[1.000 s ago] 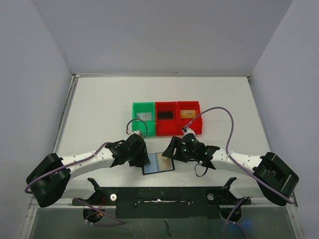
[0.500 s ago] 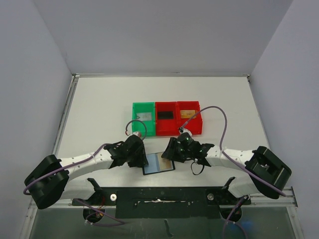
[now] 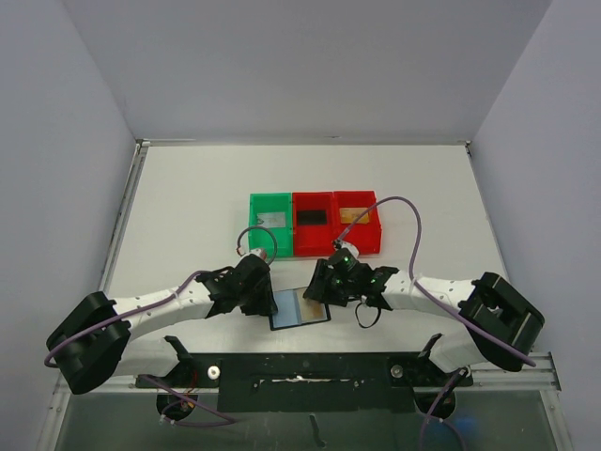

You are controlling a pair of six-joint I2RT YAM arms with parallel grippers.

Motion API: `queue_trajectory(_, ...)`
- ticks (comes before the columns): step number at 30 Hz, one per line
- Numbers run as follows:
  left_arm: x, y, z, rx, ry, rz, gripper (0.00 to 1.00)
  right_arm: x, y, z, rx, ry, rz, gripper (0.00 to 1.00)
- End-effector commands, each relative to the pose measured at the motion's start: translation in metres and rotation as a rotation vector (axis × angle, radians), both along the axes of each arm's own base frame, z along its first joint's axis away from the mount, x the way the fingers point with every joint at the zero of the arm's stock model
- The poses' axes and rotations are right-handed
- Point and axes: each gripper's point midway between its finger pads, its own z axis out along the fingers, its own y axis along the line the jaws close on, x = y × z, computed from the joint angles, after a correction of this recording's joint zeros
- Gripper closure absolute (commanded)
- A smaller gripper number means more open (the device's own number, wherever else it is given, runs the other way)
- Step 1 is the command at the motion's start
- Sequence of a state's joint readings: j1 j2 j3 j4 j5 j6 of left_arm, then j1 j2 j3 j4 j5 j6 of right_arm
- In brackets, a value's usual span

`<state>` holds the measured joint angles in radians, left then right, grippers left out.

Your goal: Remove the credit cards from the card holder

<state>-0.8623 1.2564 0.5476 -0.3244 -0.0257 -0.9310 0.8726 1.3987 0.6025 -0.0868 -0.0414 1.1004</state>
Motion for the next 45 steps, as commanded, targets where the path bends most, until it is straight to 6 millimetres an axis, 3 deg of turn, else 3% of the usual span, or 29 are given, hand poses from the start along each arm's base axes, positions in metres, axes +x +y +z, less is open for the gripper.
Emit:
queue_trajectory(1,0.009,-0.008,0.015,-0.046,-0.060,-0.004,0.74,0.010,0.005,0.018,-0.005,-0.057,-0.001,0.50)
queue_trajectory(12,0.007,-0.012,0.012,-0.059,-0.045,-0.013,0.74,0.002,0.007,0.000,-0.053,0.002,0.013,0.51)
queue_trajectory(24,0.007,-0.014,0.012,-0.060,-0.042,-0.019,0.74,0.005,0.034,0.041,0.139,-0.069,0.073,0.56)
queue_trajectory(34,0.007,-0.014,0.013,-0.060,-0.044,-0.019,0.74,0.009,0.022,0.041,0.084,-0.076,0.022,0.53)
queue_trajectory(45,0.009,-0.015,0.013,-0.064,-0.051,-0.023,0.74,0.010,0.009,0.019,-0.086,-0.016,0.010,0.48)
